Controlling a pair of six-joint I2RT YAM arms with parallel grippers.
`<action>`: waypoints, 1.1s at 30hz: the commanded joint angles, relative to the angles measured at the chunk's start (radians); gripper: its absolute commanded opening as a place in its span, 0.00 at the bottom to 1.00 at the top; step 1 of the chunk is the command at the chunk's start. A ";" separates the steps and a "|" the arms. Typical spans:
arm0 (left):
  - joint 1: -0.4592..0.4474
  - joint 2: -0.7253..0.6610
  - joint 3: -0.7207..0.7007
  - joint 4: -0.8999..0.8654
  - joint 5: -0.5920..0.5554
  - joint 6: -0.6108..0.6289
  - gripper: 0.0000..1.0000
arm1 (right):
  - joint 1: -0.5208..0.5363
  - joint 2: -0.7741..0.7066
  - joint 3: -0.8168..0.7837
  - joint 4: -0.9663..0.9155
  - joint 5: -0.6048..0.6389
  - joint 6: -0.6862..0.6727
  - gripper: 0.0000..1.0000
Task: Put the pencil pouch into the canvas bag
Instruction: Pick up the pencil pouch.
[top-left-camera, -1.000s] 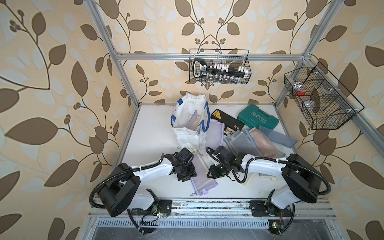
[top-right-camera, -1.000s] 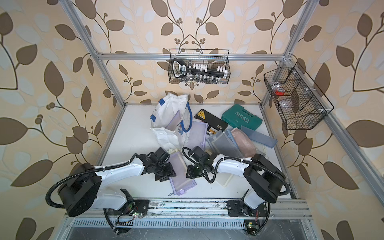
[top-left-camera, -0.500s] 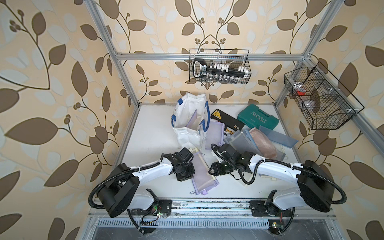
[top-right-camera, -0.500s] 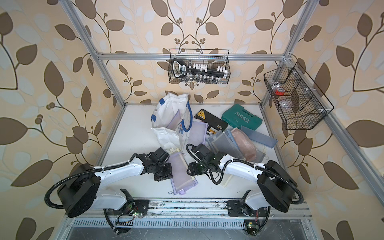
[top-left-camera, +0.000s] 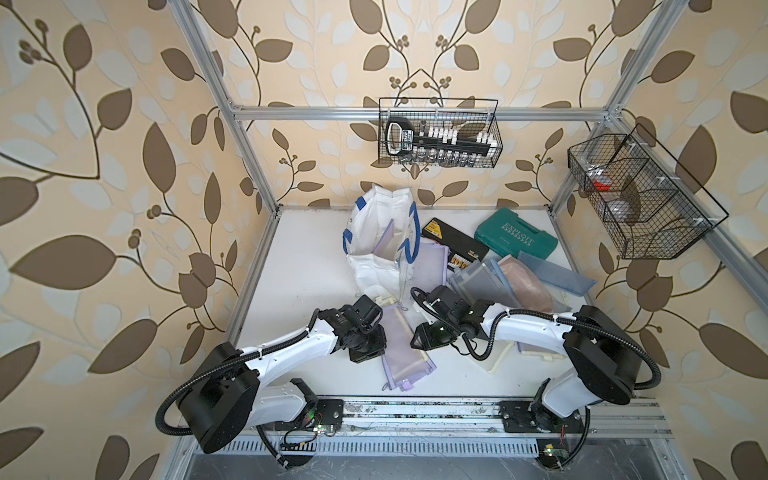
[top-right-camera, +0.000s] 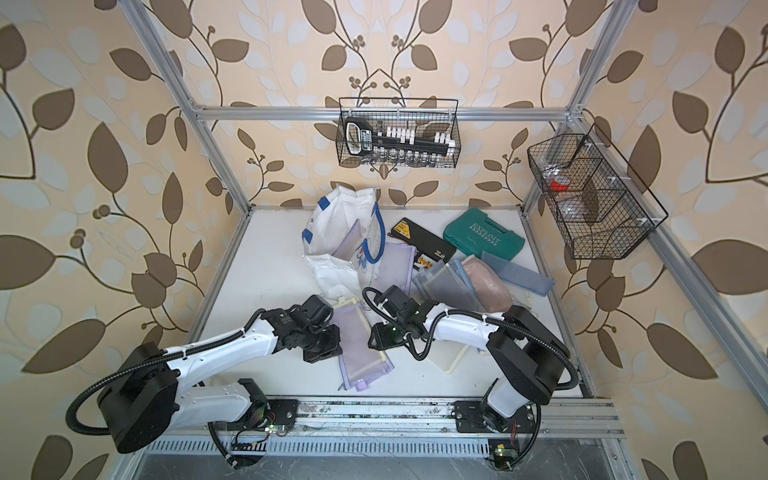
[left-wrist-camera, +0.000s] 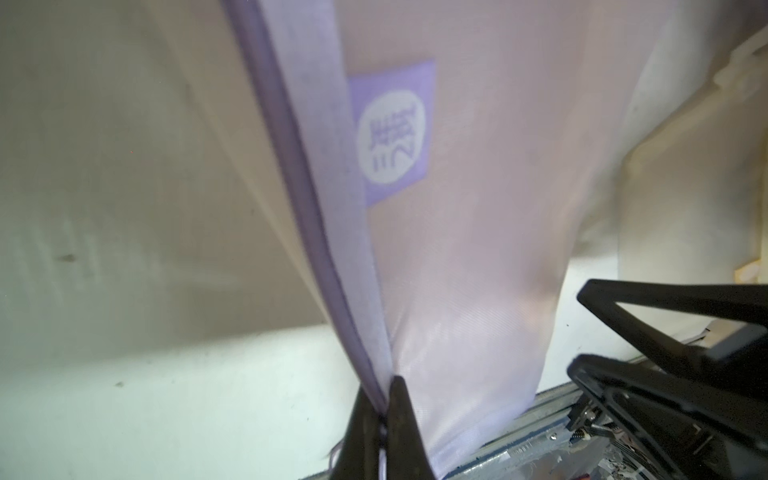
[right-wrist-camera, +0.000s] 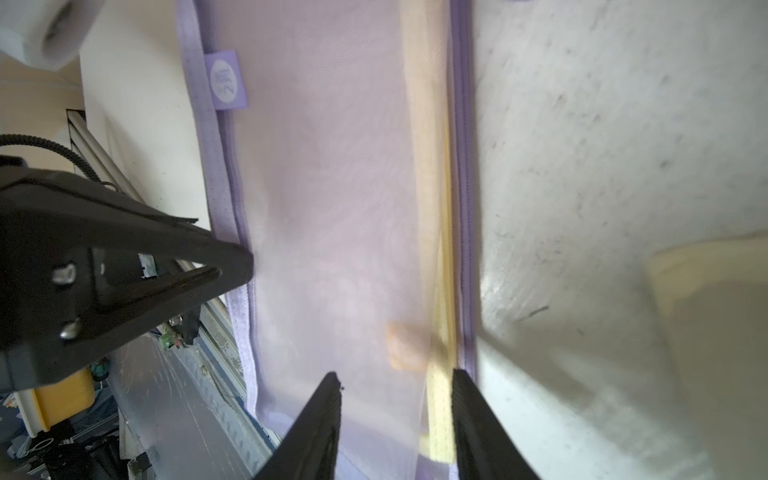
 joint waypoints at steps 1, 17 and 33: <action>-0.010 -0.075 0.034 -0.131 -0.016 0.032 0.00 | 0.001 -0.015 0.005 0.039 -0.030 -0.004 0.42; -0.010 -0.206 0.164 -0.244 -0.018 0.174 0.00 | -0.013 -0.119 -0.005 0.099 -0.127 0.035 0.62; -0.010 -0.258 0.165 -0.083 0.081 0.244 0.00 | -0.089 -0.108 -0.085 0.291 -0.271 0.131 0.74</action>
